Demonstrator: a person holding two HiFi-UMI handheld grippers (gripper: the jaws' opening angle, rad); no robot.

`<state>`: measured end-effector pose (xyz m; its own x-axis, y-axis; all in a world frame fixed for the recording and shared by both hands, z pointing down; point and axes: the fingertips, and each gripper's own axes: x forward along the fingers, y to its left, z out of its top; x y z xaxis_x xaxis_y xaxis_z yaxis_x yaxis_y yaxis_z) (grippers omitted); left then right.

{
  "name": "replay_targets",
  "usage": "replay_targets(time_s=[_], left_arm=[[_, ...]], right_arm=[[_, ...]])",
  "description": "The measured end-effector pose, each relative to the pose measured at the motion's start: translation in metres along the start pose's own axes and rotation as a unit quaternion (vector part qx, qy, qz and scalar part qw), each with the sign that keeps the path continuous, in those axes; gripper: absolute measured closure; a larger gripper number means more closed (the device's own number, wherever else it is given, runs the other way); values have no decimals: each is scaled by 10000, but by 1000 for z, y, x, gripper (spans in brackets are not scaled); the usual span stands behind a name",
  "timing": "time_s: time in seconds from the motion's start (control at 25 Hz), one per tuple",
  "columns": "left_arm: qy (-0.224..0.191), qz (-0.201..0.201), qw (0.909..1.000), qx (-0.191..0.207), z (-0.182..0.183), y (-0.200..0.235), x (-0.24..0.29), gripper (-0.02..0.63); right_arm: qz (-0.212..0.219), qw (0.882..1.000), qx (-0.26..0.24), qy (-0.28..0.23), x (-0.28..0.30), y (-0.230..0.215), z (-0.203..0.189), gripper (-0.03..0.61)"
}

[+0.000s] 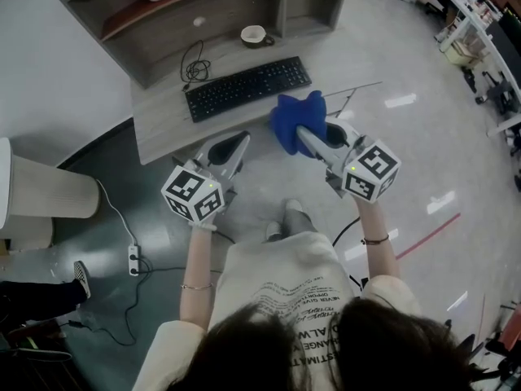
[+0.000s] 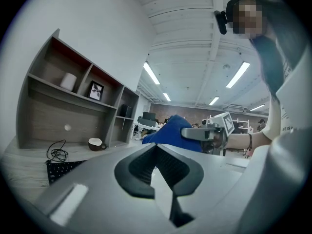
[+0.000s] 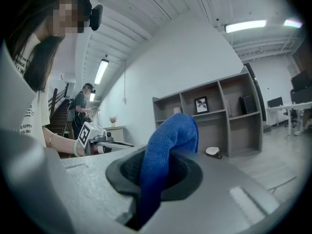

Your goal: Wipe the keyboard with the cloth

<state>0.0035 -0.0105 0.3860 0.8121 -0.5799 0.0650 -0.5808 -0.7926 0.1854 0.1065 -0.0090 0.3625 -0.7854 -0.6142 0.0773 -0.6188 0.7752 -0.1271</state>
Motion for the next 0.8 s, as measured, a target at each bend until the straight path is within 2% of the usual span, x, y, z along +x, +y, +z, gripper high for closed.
replay_targets(time_s=[0.4,0.8], left_arm=[[54,125,9998,-118,-4,17,23,617],[83,345,9991,-217,-2,55,65,617]], right_arm=[[147,9997,54,195,13,-28,-8,526],[360,9989,78,295,39,-83,-5,526]])
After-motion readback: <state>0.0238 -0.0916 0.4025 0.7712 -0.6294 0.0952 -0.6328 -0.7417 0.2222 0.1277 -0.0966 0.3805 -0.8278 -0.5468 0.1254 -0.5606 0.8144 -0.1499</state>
